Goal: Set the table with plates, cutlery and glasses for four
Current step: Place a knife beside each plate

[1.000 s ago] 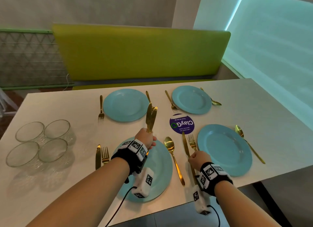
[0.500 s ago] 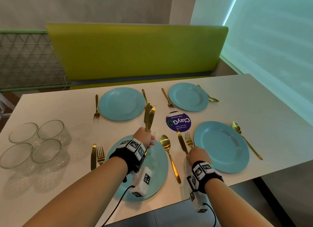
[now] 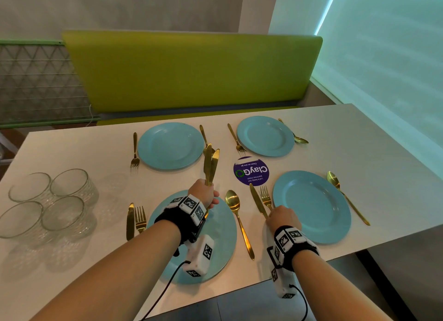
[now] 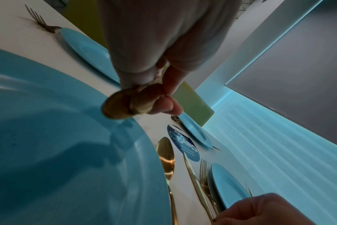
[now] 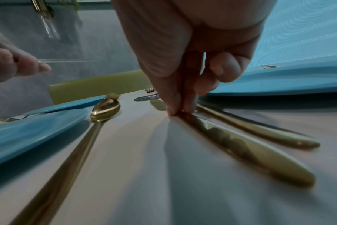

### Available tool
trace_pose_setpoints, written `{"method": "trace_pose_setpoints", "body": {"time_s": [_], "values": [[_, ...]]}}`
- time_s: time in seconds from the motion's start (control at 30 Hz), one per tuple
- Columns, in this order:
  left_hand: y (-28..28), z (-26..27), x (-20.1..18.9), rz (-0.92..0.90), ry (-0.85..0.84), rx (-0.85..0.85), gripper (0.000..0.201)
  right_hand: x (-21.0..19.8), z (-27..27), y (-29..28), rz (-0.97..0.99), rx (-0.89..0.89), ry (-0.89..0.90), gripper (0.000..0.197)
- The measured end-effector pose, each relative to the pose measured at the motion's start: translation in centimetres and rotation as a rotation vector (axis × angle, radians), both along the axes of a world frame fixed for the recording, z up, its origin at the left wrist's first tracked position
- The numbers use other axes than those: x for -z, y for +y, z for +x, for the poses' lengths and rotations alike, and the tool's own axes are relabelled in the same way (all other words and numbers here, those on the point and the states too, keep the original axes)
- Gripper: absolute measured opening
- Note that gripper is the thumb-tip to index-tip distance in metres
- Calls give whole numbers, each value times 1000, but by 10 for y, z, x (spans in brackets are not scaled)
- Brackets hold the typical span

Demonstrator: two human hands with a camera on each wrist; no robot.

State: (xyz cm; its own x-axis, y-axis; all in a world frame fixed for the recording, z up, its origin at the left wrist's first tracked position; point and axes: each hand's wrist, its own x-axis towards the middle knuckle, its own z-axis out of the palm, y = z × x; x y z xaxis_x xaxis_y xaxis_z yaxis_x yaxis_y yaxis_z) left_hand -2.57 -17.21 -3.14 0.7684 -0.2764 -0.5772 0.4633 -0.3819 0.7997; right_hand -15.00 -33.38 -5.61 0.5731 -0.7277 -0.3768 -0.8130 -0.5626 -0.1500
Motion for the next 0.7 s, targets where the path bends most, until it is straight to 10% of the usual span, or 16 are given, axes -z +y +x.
{"method": "trace_pose_setpoints", "body": {"time_s": [0.7], "values": [[-7, -4, -1, 6, -23, 17, 30, 4, -2, -6, 2, 14, 17, 21]]}}
